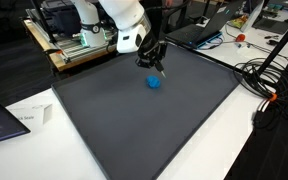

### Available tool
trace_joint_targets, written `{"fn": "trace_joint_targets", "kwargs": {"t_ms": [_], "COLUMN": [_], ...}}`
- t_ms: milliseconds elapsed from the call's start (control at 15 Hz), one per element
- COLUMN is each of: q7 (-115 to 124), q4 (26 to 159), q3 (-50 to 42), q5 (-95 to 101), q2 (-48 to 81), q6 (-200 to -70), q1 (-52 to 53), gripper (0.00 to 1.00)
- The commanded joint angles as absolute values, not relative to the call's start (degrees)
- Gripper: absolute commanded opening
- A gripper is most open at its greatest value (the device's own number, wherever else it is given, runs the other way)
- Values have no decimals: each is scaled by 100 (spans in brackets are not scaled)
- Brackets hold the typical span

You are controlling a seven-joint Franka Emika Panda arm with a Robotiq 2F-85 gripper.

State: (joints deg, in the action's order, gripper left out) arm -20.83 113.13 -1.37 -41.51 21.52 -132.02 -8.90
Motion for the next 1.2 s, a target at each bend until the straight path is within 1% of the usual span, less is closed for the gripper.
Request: {"fn": "trace_joint_targets", "kwargs": {"t_ms": [0,400,600,733,800,867,1133], "q7": [-1995,-1975,-2170,-2345,-2193,-2232,-2229], "q4": [11276,10894,10785,10806,10921,10915,10910], "q3": [-98,-126,-111,-161,-297,-323,-340], "q5": [-4279,-4874,-5633,-6008,-5699,-5732,-5724], "q2": [2205,2687,2916,3043,2887,2941,2951], "q6": [-13014,-12142,-11748,-11493,-11752,-11717,-11724], "q1": [-1082,-1553,-1815,-1909,-1659,-1681,-1627], "gripper": [3,3,3,3,3,12,12]}}
